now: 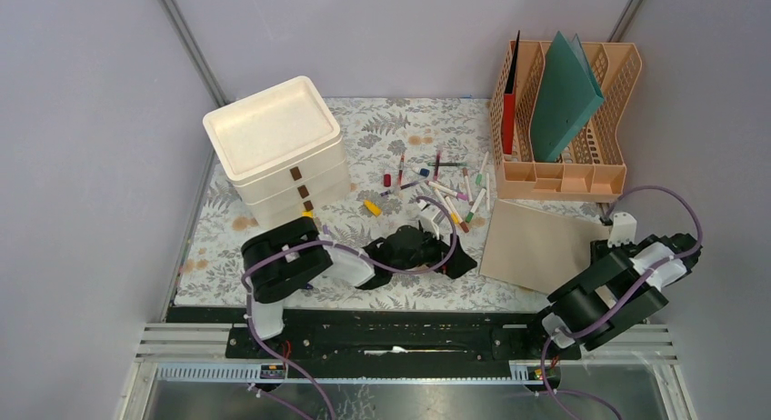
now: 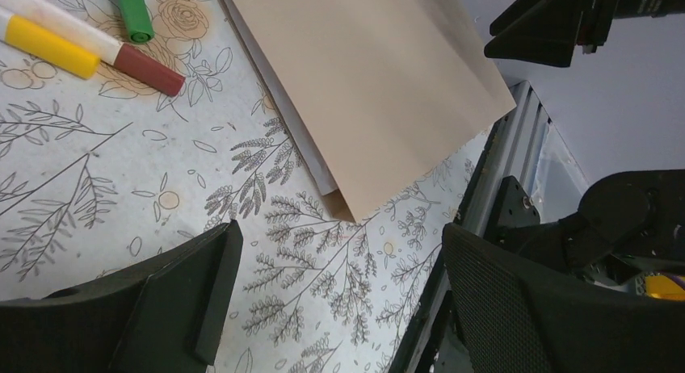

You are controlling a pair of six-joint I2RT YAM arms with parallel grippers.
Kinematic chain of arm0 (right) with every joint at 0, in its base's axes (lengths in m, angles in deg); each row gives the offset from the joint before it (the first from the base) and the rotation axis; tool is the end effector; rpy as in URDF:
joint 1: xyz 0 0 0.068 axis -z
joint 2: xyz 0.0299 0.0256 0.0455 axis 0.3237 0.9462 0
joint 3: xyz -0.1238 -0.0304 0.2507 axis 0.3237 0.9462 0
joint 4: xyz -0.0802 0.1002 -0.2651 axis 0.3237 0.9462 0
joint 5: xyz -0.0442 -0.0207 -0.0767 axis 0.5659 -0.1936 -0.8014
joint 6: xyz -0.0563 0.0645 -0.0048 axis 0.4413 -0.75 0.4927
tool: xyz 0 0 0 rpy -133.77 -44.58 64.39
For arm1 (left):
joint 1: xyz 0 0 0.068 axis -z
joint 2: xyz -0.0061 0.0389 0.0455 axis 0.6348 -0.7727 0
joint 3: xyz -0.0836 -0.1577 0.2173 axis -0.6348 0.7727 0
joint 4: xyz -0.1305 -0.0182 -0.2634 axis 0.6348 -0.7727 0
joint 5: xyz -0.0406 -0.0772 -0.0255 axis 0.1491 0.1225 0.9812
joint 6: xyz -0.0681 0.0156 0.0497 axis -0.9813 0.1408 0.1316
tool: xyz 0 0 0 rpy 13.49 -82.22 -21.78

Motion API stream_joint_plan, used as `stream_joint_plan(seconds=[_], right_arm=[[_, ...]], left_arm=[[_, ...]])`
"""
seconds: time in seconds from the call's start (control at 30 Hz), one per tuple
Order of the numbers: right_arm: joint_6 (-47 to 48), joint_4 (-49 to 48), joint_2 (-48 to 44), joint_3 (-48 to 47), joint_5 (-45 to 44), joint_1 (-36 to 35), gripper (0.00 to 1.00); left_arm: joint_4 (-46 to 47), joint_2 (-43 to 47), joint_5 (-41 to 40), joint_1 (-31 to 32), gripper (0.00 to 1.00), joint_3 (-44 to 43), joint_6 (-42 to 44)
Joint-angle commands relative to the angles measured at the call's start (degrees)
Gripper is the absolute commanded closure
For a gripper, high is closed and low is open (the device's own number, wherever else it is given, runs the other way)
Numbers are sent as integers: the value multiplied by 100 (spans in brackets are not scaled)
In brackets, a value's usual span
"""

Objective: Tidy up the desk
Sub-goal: Pick up the folder from the corner of the board.

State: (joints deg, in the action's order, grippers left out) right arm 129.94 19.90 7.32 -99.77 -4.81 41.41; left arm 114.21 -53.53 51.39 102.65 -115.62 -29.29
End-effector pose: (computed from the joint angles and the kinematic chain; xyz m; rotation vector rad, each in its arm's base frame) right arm 0.1619 -0.2082 0.1471 -0.3451 2.5121 -0.1134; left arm 0.1846 -0.3788 0.1143 0.4825 1.9868 -1.2757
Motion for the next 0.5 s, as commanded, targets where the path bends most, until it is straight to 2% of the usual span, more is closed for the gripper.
stream_joint_plan(seconds=[0.0,0.2,0.47], right_arm=[[-494,208,380,-219,287,306,44],[-280,136,824,-257,294,745,40],[-92,127,911,-10,377,819,39]], left_arm=[[100,-340,222,-23,1,-426,-296],[-103,-745,246,-21,1,-763,-576],[-211,-1182,423,-23,1,-1129,-783]])
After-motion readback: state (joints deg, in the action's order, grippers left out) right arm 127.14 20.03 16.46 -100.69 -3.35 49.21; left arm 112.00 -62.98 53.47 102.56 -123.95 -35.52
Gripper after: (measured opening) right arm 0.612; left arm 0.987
